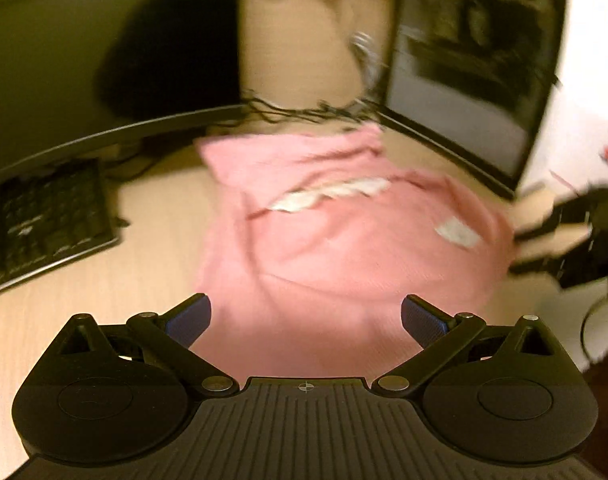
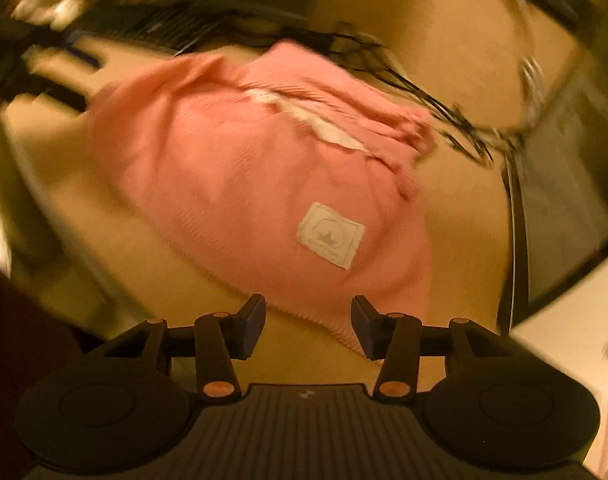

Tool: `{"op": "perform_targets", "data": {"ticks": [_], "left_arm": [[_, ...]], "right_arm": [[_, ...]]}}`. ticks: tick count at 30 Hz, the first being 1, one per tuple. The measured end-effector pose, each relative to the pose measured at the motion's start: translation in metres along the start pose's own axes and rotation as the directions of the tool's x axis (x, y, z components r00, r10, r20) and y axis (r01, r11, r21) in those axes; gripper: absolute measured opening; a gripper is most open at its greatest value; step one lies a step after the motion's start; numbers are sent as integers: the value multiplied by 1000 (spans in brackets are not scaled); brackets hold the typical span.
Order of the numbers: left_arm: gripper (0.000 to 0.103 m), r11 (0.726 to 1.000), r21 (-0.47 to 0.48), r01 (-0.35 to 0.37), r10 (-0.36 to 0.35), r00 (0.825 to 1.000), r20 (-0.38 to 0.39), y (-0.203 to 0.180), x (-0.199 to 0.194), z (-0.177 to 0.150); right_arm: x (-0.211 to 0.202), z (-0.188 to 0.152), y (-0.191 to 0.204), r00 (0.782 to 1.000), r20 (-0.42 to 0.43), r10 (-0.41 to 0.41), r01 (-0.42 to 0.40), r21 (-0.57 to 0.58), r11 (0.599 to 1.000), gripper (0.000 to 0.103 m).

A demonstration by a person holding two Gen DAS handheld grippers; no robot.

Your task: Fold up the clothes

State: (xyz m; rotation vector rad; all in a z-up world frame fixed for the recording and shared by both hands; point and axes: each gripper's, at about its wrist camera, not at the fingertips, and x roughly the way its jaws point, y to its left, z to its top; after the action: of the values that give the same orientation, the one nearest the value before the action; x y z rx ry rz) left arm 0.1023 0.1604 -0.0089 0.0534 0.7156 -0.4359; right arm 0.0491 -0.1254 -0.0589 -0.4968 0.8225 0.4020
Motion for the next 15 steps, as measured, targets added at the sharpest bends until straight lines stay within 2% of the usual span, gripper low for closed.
{"op": "perform_targets", "data": {"ticks": [6, 7, 8, 9, 12, 15], "left_arm": [[103, 988, 128, 86, -82, 996, -37, -41, 16, 5], [103, 984, 150, 101, -95, 995, -43, -49, 19, 6], [103, 978, 172, 115, -108, 993, -49, -56, 22, 7], [103, 973, 197, 118, -110, 992, -55, -62, 24, 7], [103, 950, 290, 117, -104, 993, -60, -81, 28, 7], [103, 918, 379, 113, -100, 993, -55, -98, 31, 4]], "right_arm": [[26, 16, 35, 997, 40, 63, -57, -130, 990, 46], [29, 18, 40, 997, 50, 64, -55, -161, 985, 40], [29, 23, 41, 996, 46, 72, -63, -175, 983, 14], [28, 28, 40, 996, 45, 81, -72, -178, 981, 2], [14, 49, 13, 987, 86, 134, -134, -14, 991, 2], [-1, 61, -18, 973, 140, 184, -205, 153, 967, 2]]}}
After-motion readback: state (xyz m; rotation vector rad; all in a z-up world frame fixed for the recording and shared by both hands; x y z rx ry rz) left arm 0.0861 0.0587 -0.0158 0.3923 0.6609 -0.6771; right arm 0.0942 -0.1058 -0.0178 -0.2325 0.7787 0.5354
